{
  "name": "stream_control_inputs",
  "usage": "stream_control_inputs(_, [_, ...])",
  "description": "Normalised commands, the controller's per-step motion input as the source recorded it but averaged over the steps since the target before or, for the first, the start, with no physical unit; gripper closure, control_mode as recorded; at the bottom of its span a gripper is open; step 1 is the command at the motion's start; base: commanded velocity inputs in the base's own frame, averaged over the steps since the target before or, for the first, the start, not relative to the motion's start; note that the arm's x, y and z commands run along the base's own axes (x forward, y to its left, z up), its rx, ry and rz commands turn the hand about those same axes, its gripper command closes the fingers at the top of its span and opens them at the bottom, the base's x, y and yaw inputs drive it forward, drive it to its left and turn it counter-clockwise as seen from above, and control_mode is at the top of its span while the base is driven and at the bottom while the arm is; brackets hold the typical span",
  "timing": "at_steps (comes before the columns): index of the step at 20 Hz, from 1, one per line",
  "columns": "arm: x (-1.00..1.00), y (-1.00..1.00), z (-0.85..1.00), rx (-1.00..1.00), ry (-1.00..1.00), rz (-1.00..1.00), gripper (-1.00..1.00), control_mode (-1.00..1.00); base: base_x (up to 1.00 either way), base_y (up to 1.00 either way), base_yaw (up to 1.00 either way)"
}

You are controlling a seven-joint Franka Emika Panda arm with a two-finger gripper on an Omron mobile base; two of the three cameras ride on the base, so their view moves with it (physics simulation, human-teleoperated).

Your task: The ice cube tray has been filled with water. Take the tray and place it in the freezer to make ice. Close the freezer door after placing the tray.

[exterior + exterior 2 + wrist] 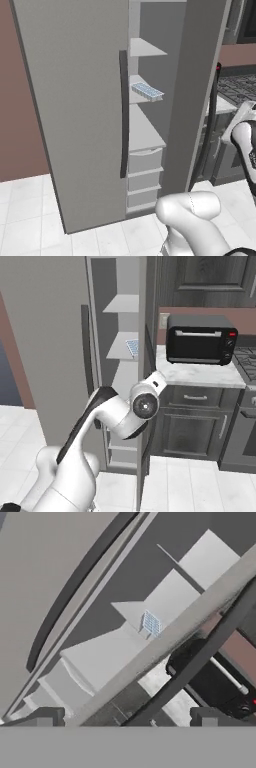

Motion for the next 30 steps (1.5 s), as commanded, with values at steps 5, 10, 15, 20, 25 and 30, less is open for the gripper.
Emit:
stream_control_inputs(5, [-0.02, -0.51, 0.00, 0.00, -0.03, 0.21, -1.00, -1.00, 0.00, 0.00, 0.00])
stream_control_inputs(10, [0.11, -0.28, -0.04, 0.01, 0.00, 0.18, -1.00, -1.00, 0.00, 0.00, 0.00])
stream_control_inputs(15, [0.33, -0.04, -0.23, 0.00, -0.03, 0.05, -1.00, -1.00, 0.00, 0.00, 0.00])
stream_control_inputs(20, [0.20, -0.05, -0.53, 0.00, -0.14, 0.04, -1.00, -1.00, 0.00, 0.00, 0.00])
stream_control_inputs(25, [0.25, 0.00, -0.61, 0.00, -0.11, 0.09, -1.00, -1.00, 0.00, 0.00, 0.00])
stream_control_inputs(30, [0.34, 0.00, -0.42, 0.00, -0.03, 0.11, -1.00, -1.00, 0.00, 0.00, 0.00])
